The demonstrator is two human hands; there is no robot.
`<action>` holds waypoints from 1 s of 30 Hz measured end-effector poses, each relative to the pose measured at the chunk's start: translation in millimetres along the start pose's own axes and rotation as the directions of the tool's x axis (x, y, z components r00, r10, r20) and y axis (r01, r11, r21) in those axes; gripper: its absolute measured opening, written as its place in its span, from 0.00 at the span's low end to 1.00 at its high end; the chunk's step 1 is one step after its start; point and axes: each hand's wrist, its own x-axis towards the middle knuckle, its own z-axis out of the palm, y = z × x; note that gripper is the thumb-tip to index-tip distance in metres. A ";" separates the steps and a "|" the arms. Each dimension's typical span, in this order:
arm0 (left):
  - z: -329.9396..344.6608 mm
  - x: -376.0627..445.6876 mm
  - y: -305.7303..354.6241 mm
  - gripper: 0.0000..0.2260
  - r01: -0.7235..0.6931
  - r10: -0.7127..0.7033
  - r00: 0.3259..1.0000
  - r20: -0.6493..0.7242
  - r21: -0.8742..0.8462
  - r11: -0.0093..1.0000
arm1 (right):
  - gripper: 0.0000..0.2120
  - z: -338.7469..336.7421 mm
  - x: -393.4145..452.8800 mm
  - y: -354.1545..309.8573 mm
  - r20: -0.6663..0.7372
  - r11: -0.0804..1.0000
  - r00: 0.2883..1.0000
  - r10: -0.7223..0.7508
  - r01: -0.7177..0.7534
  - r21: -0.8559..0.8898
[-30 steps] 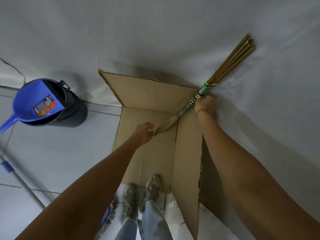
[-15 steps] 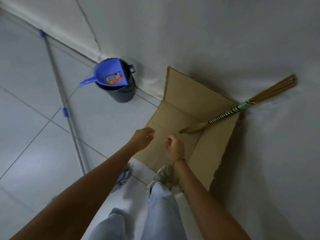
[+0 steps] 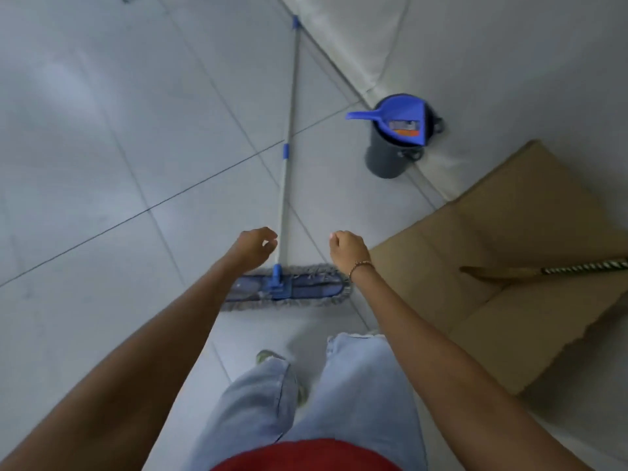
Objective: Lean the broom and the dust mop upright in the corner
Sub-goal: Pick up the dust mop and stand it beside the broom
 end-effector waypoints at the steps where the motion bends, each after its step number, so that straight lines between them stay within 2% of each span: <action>1: -8.4 -8.8 -21.2 0.14 0.025 -0.025 1.000 -0.016 -0.003 1.000 | 0.17 18.9 -3.5 -19.2 0.030 1.000 0.999 -0.017 0.017 -0.002; 6: -45.6 -58.3 -128.1 0.16 0.147 -0.149 0.988 -0.041 -0.037 0.988 | 0.16 118.4 -26.9 -134.4 0.188 0.982 0.972 -0.141 0.160 -0.095; 10: -63.3 -69.8 -181.0 0.16 0.185 -0.186 0.982 -0.044 -0.035 0.982 | 0.17 145.8 -17.8 -189.6 0.251 0.965 0.952 -0.177 0.218 -0.145; 14: -90.9 -62.7 -213.8 0.16 0.177 -0.178 0.980 -0.092 -0.020 0.984 | 0.16 139.5 13.9 -218.1 0.218 0.961 0.959 -0.180 0.219 -0.172; 17: -114.9 -45.3 -237.4 0.17 0.141 -0.142 0.984 -0.104 -0.017 0.990 | 0.20 145.9 43.1 -237.8 0.200 0.950 0.966 -0.164 0.209 -0.232; 21: -155.8 0.5 -290.2 0.17 0.129 -0.133 0.983 -0.126 -0.046 0.991 | 0.19 197.3 97.4 -287.8 0.235 0.937 0.958 -0.163 0.225 -0.268; 24: -193.1 40.2 -335.5 0.17 0.134 -0.133 0.990 -0.046 0.021 0.991 | 0.16 241.5 141.4 -333.0 0.276 0.943 0.953 -0.122 0.198 -0.266; 26: -231.7 71.3 -363.3 0.18 0.108 -0.117 0.989 0.085 0.108 0.988 | 0.16 258.6 172.7 -367.6 0.283 0.956 0.957 -0.059 0.136 -0.260; 28: -268.9 103.4 -380.9 0.18 0.044 -0.077 0.980 0.183 0.179 0.983 | 0.16 262.7 200.8 -393.0 0.249 0.970 0.968 -0.016 0.075 -0.231; 30: -308.6 139.7 -392.6 0.18 0.005 -0.049 0.978 0.204 0.213 0.977 | 0.15 258.8 229.6 -417.2 0.213 0.979 0.977 0.031 0.014 -0.206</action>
